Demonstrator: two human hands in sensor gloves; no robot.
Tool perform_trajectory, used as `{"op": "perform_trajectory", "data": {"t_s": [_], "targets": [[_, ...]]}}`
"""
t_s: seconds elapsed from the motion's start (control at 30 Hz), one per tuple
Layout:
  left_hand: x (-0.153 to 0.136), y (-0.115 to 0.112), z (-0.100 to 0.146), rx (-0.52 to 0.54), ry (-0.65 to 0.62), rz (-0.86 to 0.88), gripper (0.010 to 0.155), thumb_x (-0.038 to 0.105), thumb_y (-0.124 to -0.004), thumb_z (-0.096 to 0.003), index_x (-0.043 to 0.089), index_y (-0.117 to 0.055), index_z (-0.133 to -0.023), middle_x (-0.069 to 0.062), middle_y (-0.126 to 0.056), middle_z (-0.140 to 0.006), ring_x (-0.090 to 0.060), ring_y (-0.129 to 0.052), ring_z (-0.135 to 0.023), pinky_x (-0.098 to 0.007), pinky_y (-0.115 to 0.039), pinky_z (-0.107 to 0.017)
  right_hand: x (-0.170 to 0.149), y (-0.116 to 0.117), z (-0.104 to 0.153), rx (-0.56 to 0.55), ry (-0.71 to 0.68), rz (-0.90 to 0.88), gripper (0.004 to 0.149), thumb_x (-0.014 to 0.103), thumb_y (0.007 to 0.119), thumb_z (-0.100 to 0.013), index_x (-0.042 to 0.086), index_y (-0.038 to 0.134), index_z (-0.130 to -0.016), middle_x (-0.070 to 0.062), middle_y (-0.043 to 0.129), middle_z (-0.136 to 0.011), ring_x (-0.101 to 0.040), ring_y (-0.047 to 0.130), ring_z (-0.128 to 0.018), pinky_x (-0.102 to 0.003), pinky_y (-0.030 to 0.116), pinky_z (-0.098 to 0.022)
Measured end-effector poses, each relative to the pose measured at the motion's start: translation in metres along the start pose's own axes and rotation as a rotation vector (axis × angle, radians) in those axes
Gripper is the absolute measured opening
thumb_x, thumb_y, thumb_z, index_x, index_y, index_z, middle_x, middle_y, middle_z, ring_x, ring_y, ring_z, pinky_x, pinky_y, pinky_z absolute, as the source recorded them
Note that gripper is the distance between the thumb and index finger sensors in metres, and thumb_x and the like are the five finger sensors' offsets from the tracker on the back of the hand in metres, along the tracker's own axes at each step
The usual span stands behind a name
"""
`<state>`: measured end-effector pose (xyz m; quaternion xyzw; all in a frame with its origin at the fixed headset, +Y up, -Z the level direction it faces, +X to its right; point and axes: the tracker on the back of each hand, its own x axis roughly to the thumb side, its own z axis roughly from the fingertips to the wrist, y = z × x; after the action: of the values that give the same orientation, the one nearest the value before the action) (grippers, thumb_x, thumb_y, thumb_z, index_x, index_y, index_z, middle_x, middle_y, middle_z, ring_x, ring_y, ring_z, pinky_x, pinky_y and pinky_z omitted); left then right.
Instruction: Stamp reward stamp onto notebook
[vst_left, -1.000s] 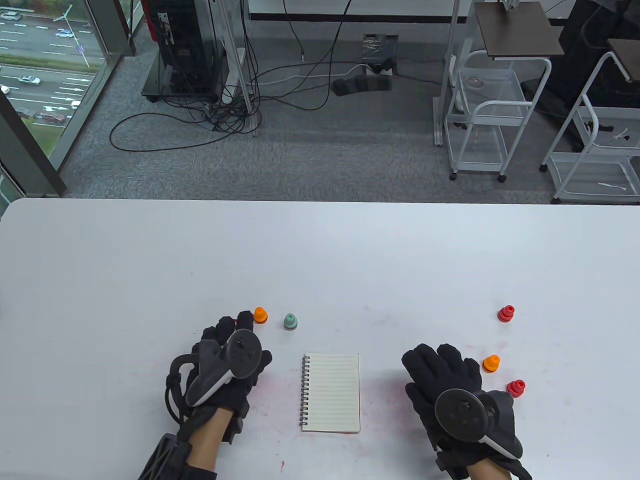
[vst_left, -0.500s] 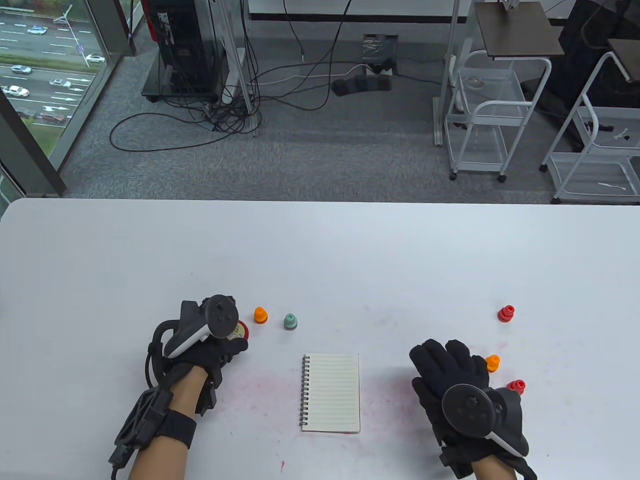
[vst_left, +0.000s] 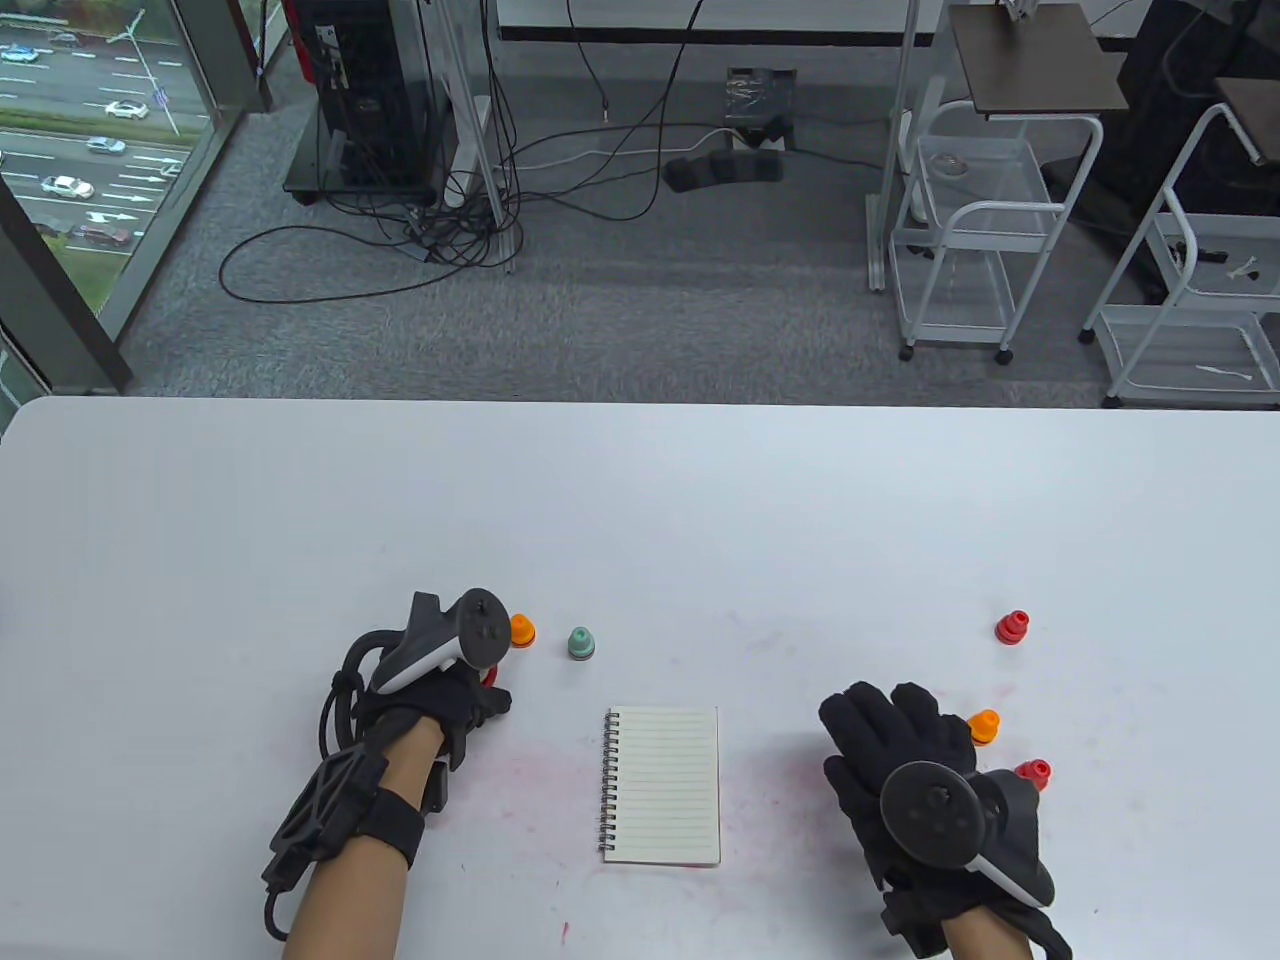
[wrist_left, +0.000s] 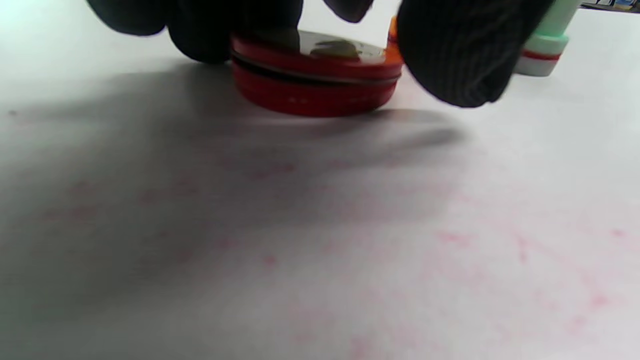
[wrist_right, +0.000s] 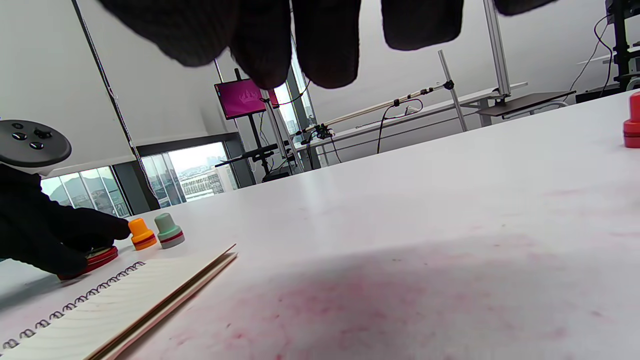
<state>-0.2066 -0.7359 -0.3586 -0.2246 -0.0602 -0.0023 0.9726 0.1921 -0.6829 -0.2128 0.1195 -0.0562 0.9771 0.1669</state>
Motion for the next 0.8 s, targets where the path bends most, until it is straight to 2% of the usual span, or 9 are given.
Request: {"op": "perform_trajectory", "data": {"t_s": [0.2, 0.47, 0.8], "targets": [[-0.0002, -0.0011, -0.0013, -0.011, 0.004, -0.019, 0.087, 0.051, -0.078, -0.0485, 0.018, -0.035, -0.117, -0.022, -0.045, -0.117, -0.046, -0.060, -0.102, -0.064, -0.059, -0.072, 0.0000, 0.0000, -0.0002, 0.005, -0.001, 0.002, 0.055, 0.040, 0.069, -0.049, 0.022, 0.068, -0.101, -0.014, 0.067, -0.111, -0.059, 0.056, -0.097, -0.080, 0.051, -0.063], [-0.0027, -0.0012, -0.0021, 0.004, -0.007, -0.027, 0.081, 0.047, -0.078, -0.0497, 0.017, -0.040, -0.115, -0.021, -0.052, -0.113, -0.043, -0.063, -0.099, -0.059, -0.062, -0.071, -0.0002, -0.0001, -0.0002, 0.010, 0.000, 0.004, 0.055, 0.040, 0.069, -0.049, 0.022, 0.068, -0.101, -0.013, 0.067, -0.111, -0.059, 0.056, -0.097, -0.080, 0.052, -0.063], [-0.0067, 0.0035, -0.0015, 0.113, -0.063, -0.102, 0.088, 0.057, -0.084, -0.0447, 0.004, -0.054, -0.108, -0.019, -0.073, -0.102, -0.039, -0.084, -0.082, -0.052, -0.078, -0.062, 0.0001, -0.0001, -0.0001, 0.009, -0.004, 0.005, 0.055, 0.040, 0.069, -0.049, 0.022, 0.068, -0.101, -0.014, 0.067, -0.111, -0.059, 0.056, -0.097, -0.080, 0.053, -0.063]]}}
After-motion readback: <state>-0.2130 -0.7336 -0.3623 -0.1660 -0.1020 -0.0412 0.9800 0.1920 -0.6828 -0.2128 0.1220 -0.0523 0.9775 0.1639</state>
